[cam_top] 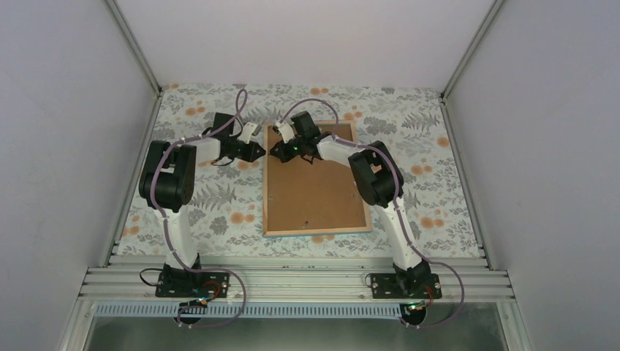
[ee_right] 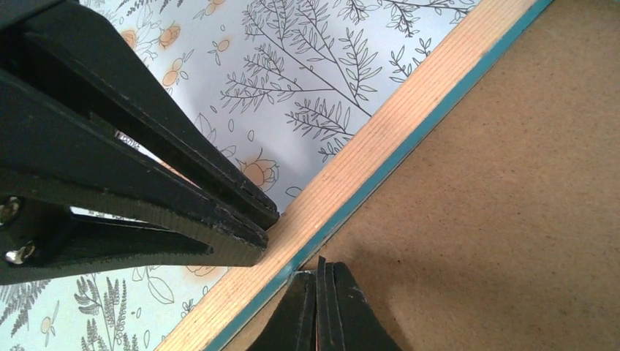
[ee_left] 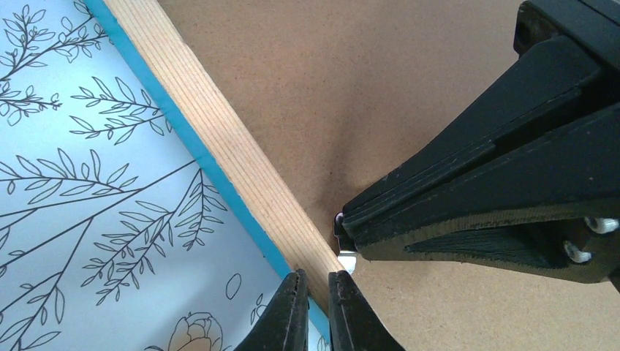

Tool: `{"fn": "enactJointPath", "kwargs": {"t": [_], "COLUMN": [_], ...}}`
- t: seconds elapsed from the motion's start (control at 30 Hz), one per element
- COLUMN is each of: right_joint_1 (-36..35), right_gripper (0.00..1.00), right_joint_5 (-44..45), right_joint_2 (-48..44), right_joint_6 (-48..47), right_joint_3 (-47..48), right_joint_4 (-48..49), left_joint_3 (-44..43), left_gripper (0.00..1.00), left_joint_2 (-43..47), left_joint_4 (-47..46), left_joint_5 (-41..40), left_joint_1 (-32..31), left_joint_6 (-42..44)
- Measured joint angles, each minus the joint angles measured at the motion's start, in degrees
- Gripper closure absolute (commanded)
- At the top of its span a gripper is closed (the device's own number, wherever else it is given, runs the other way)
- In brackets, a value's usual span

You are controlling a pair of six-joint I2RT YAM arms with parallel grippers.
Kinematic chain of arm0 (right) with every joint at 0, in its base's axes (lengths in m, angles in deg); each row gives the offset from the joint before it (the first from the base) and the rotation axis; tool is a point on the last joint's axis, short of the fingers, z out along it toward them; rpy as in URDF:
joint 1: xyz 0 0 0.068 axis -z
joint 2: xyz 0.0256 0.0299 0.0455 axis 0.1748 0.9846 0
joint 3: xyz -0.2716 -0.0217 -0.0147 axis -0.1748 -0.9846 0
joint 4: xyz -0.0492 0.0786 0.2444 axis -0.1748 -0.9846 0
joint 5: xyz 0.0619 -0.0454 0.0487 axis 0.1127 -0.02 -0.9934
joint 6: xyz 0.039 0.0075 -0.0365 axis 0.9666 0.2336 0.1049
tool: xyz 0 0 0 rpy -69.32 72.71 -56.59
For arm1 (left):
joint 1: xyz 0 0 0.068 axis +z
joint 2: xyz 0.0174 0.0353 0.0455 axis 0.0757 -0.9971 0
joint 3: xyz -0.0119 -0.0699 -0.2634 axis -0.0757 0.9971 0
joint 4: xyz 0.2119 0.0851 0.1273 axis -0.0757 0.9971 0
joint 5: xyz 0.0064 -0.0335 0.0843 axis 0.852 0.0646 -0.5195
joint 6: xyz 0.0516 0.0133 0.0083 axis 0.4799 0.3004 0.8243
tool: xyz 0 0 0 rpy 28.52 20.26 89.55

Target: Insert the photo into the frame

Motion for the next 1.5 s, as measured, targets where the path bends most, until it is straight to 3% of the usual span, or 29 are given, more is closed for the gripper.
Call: {"fn": "enactJointPath", "kwargs": {"t": [0.27,0.63,0.9,1.07,1.17,1.23,1.5], "right_joint_1": [0.04,-0.74,0.46,2.51,2.91,2.89,2.82], "right_gripper": [0.94,0.91,0.89,0.87,0.81,0.74,0.38], "right_joint_5": [-1.42,-10.58,-14.34,-15.21,-16.63,-17.7,-23.06], "right_joint_2": [-0.48,-3.17,-11.93,-19.76,-21.35,-21.14,-16.74], "right_joint_6": [2.8,5.42,7.13,8.04,9.33,10.84,21.7], "right_joint_3": [-2.01,-11.43,-20.52,-27.67,-31.3,-33.18,-33.11], "right_joint_4": [2.95,12.22,8.26,10.27,12.66,14.56,25.53], "left_joint_3": [1.36,-0.48,-9.16,-10.97,-11.15,-12.33,-23.39], "left_gripper": [0.84,0.66,0.56,0.56,0.55,0.49,0.39], "left_joint_2": [1.29,6.75,7.08,7.08,6.95,6.14,-1.86], "left_joint_4": [-1.22,5.18,14.19,17.4,19.37,20.37,21.31], "left_joint_5": [-1.88,-8.74,-12.13,-16.7,-19.56,-20.33,-18.03], "left_joint_1": [-0.44,-1.73,-2.84,-7.32,-10.54,-11.34,-6.4], "left_joint_6": [1.11,12.39,24.06,29.83,31.45,31.61,26.1]}}
